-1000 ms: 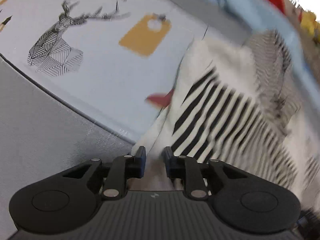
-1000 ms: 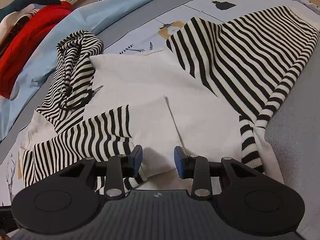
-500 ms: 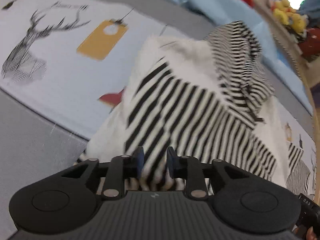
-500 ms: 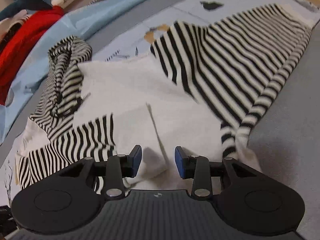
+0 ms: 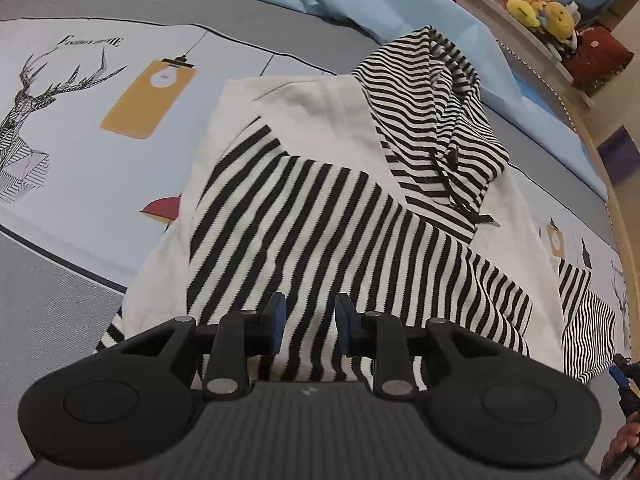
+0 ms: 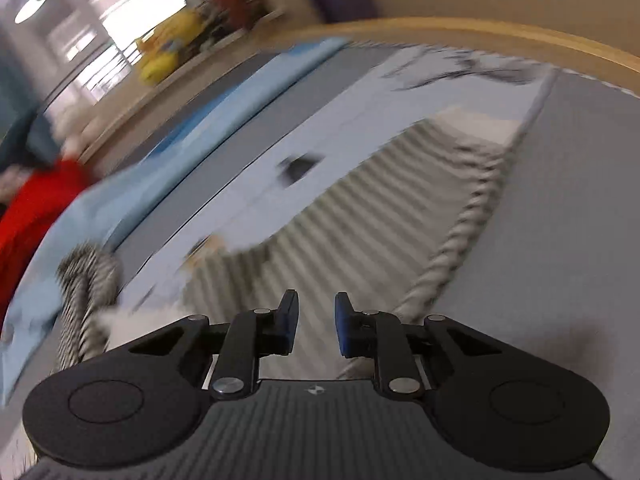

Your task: Fold small clothes

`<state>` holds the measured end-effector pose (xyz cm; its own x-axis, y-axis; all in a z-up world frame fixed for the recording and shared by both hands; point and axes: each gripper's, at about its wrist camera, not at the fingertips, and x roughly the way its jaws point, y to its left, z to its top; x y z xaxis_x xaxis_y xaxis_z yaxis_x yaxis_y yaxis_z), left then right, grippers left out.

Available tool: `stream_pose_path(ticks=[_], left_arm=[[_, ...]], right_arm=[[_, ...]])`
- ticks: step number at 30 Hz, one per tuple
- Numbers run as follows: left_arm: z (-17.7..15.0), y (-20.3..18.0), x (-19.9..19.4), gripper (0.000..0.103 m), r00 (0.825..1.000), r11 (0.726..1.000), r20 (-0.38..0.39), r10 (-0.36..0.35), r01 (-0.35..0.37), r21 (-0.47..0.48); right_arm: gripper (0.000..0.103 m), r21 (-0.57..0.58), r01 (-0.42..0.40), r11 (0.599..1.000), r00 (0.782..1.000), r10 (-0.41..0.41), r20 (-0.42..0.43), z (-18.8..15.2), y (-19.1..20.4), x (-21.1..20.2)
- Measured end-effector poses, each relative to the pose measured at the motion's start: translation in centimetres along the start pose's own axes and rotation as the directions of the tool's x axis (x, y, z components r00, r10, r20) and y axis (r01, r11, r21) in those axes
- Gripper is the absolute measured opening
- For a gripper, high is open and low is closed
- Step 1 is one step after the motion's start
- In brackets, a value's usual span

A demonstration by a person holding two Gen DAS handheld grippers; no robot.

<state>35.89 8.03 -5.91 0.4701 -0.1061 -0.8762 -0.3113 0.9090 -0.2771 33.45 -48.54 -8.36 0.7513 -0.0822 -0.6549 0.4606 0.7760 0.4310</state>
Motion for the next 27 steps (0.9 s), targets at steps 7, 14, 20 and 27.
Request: stream_pose_path(ticks=[7, 14, 20, 27], left_arm=[[-0.2, -0.8, 0.4, 0.03, 1.0, 1.0, -0.001, -0.007, 0.007, 0.005], [-0.5, -1.1, 0.6, 0.03, 1.0, 1.0, -0.003, -0.013, 0.013, 0.027], [-0.3, -0.9, 0.3, 0.03, 1.0, 1.0, 0.003, -0.022, 0.022, 0.019], [0.3, 0.6, -1.1, 0.03, 0.999, 0.999, 0.022, -0.035, 0.036, -0.021]], right_arm=[[0.041, 0.192, 0.079, 0.978, 0.994, -0.092, 0.058, 4.1, -9.7, 2.7], [0.041, 0.252, 0.051, 0.967, 0.992, -0.077, 0.098, 5.2, -12.7, 6.0], [0.005, 0.233, 0.052, 0.971, 0.988, -0.084, 0.129, 4.9, -12.3, 6.8], [0.004, 0.131, 0.078, 0.988, 0.961, -0.109, 0.255, 5.5, -7.0, 3.2]])
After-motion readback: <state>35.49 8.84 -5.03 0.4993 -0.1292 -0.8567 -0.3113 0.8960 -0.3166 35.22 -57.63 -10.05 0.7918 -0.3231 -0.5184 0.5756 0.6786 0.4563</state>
